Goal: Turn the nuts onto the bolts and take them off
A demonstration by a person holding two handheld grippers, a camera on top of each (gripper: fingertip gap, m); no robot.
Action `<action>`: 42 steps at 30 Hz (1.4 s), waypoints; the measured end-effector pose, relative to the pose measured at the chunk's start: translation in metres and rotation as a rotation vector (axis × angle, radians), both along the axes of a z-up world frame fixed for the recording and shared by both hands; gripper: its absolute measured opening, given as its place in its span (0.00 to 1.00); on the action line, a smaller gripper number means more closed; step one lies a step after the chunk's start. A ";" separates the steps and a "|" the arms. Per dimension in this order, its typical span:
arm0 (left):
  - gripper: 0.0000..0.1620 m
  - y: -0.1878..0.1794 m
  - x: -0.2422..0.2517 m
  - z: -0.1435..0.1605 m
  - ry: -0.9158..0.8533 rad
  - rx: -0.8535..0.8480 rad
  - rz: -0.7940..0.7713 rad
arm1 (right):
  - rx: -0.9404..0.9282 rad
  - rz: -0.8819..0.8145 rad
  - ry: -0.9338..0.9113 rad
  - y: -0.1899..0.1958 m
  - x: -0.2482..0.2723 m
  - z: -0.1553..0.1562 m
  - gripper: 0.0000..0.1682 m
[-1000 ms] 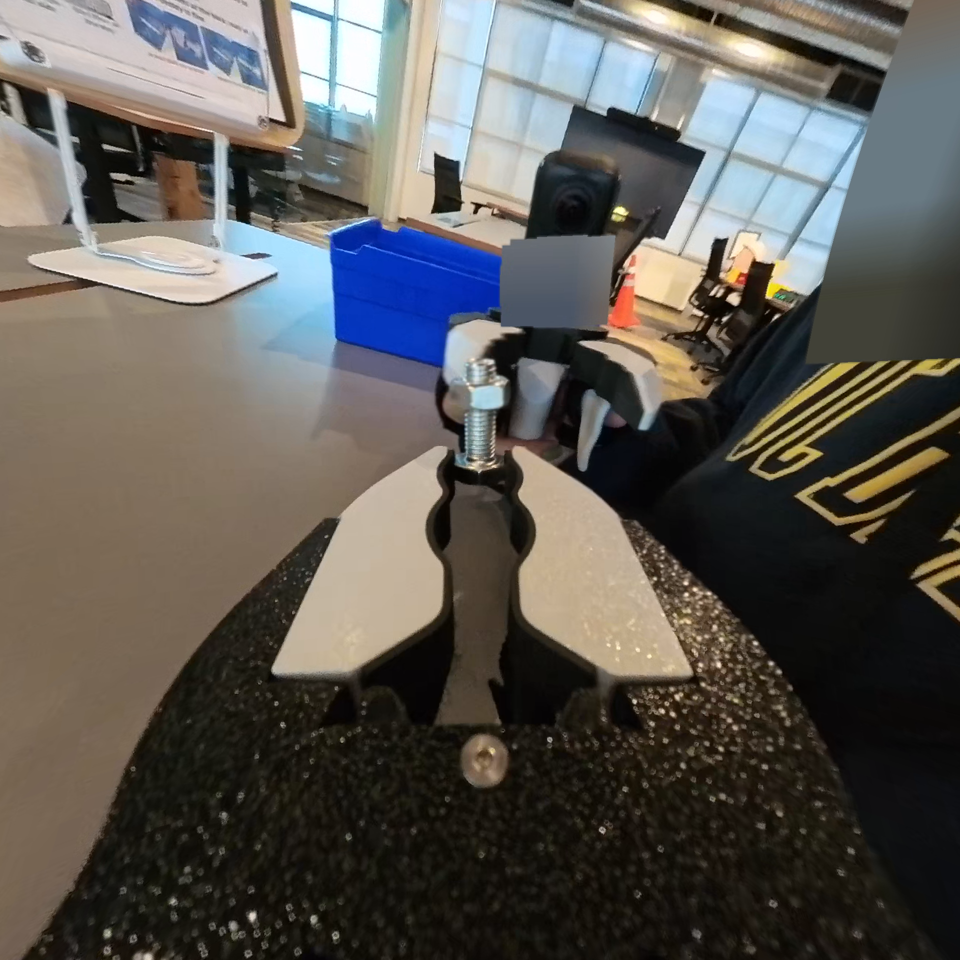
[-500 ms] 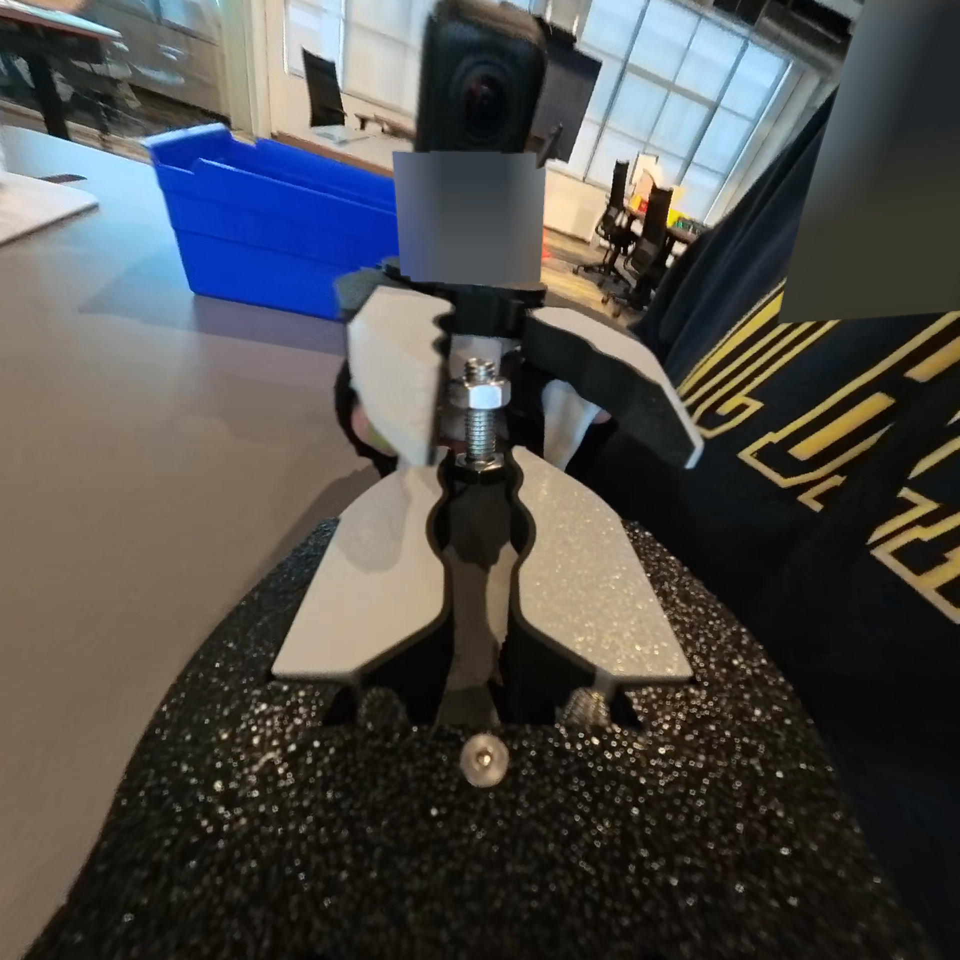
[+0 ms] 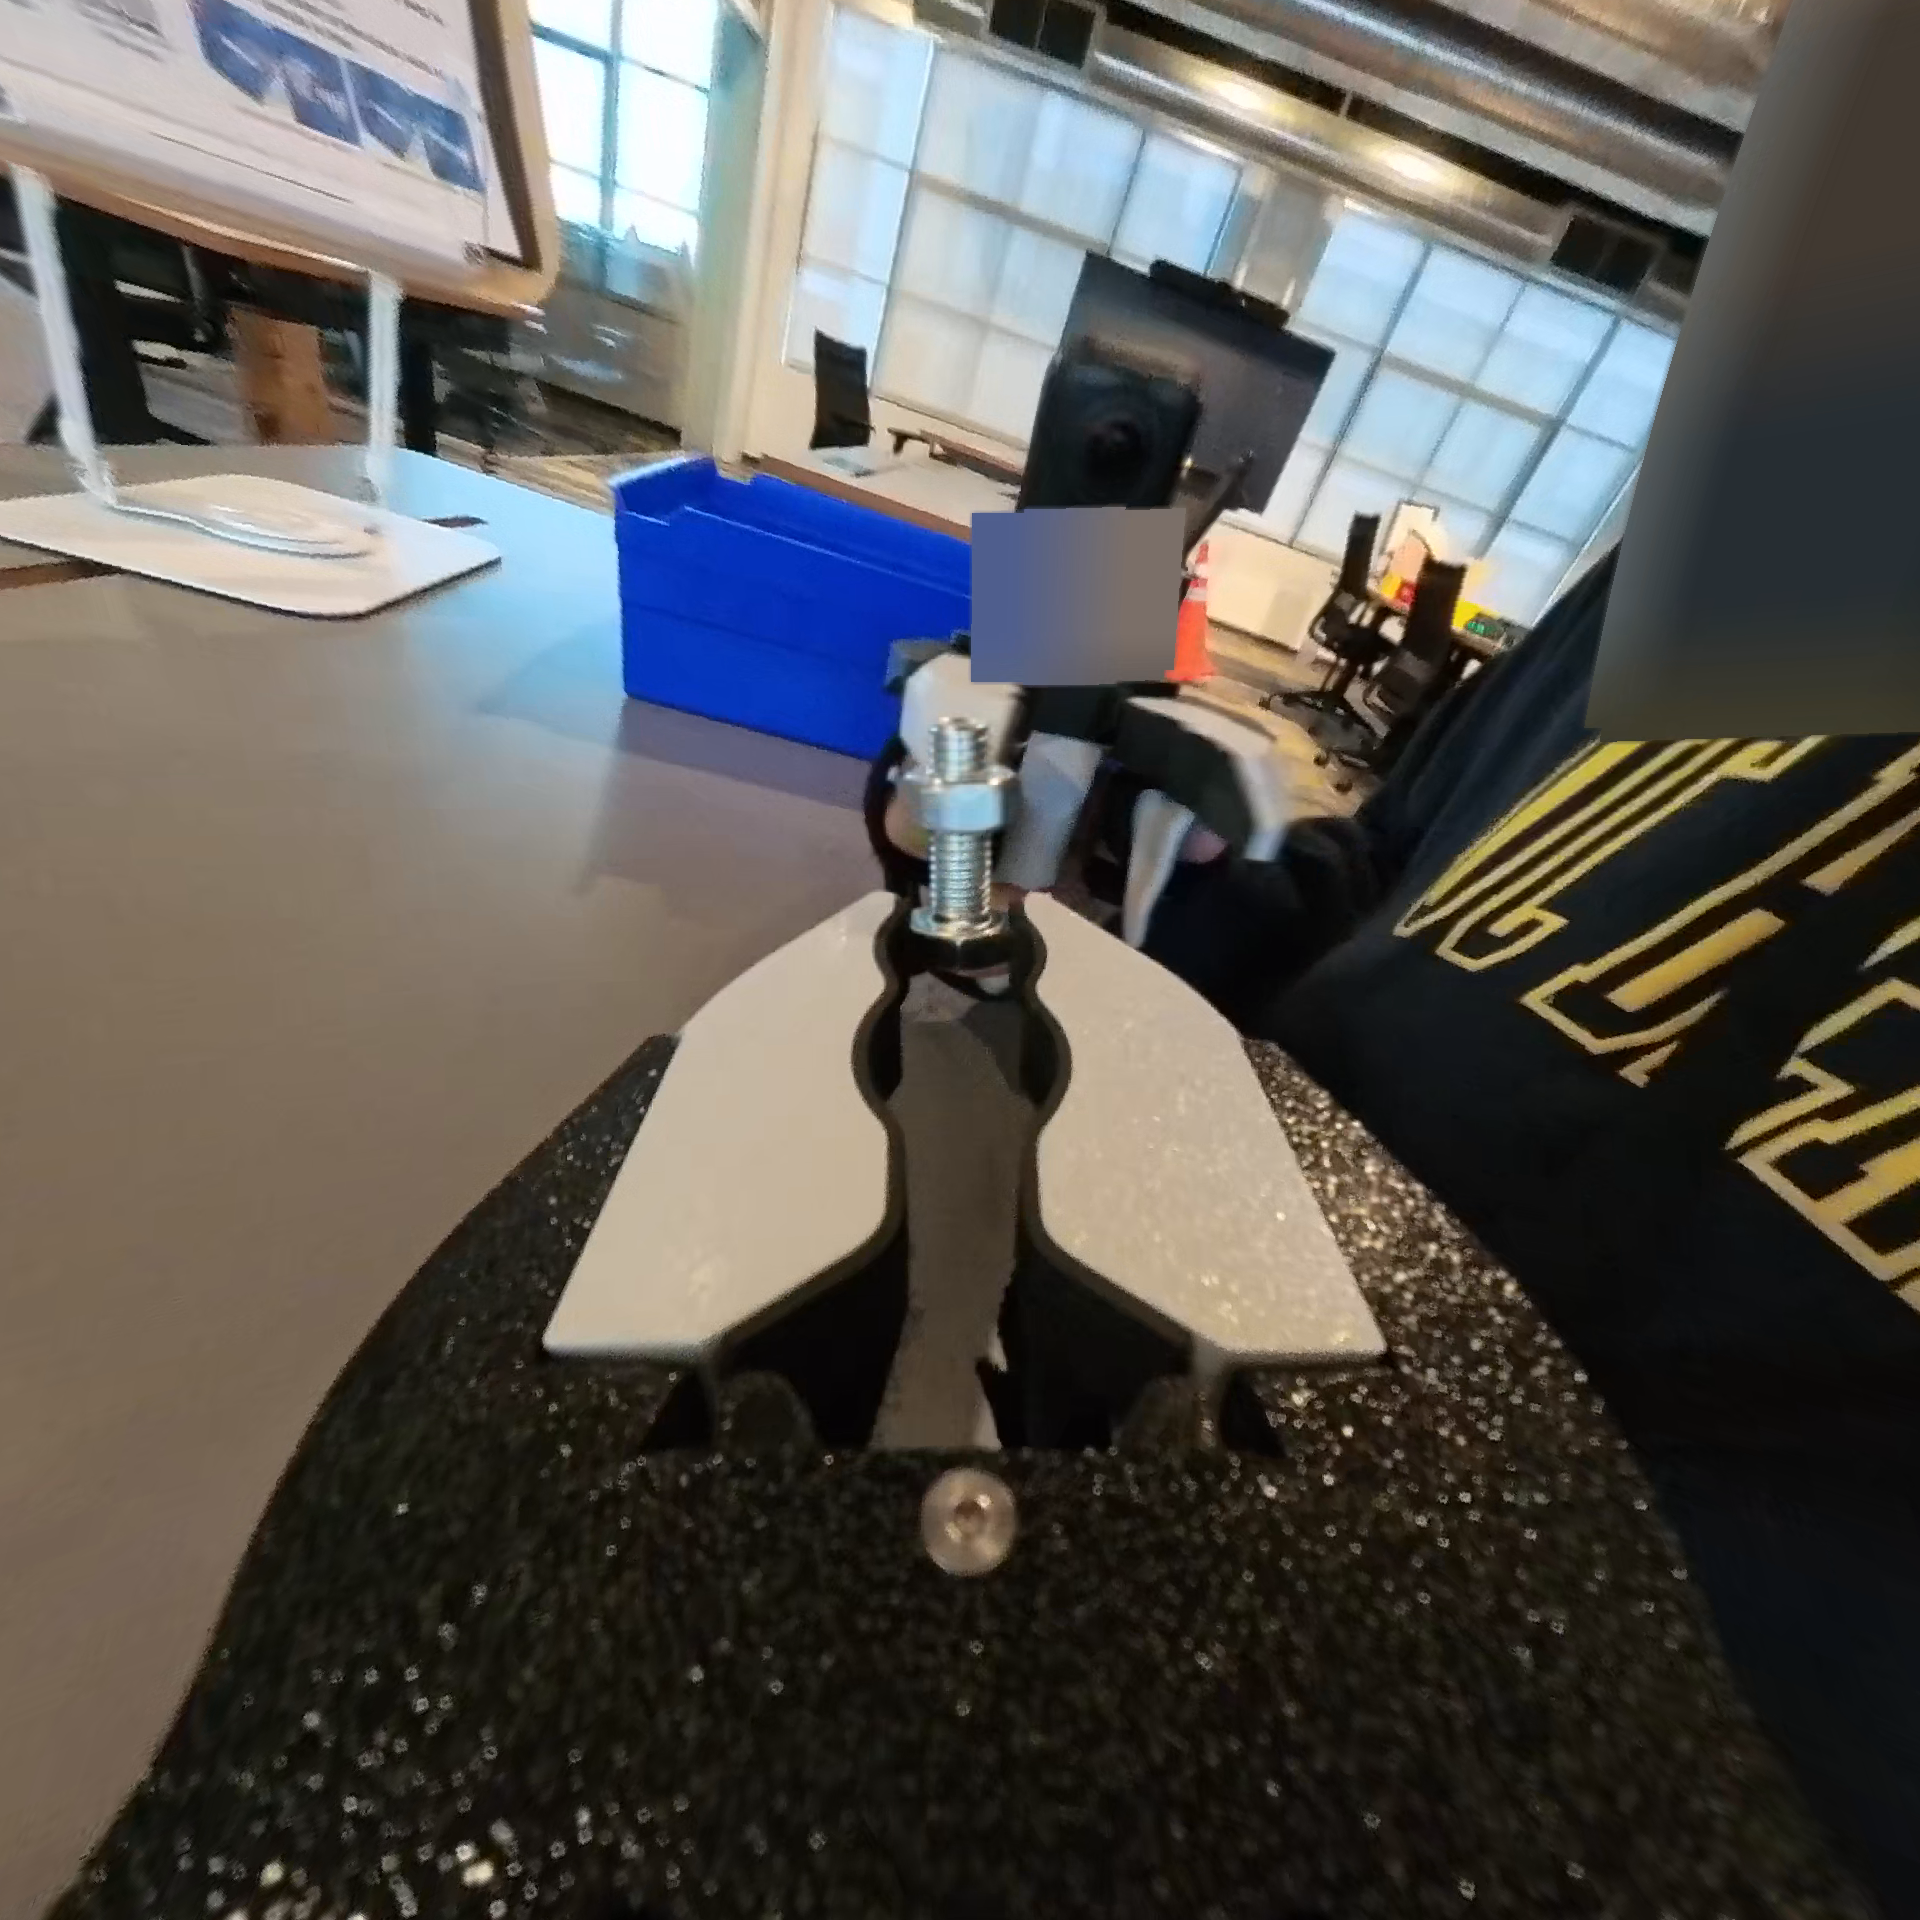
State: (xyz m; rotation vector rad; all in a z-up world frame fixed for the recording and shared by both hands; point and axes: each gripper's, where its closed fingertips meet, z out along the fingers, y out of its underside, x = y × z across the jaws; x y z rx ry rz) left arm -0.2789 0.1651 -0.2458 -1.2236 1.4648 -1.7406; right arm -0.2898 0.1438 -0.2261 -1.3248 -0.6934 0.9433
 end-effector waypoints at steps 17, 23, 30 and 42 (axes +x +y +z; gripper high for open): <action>0.11 -0.022 0.004 -0.003 0.011 0.034 -0.096 | -0.126 -0.004 0.024 0.014 -0.002 -0.008 0.09; 0.11 -0.022 0.006 -0.003 0.007 0.010 -0.092 | -0.099 -0.046 -0.012 0.015 0.001 -0.009 0.07; 0.19 -0.019 0.006 0.006 -0.040 -0.026 -0.074 | -0.091 -0.078 0.001 0.017 0.006 -0.007 0.05; 0.32 0.017 0.010 -0.003 0.026 0.062 0.182 | -0.082 -0.561 -0.212 0.003 0.117 0.039 0.06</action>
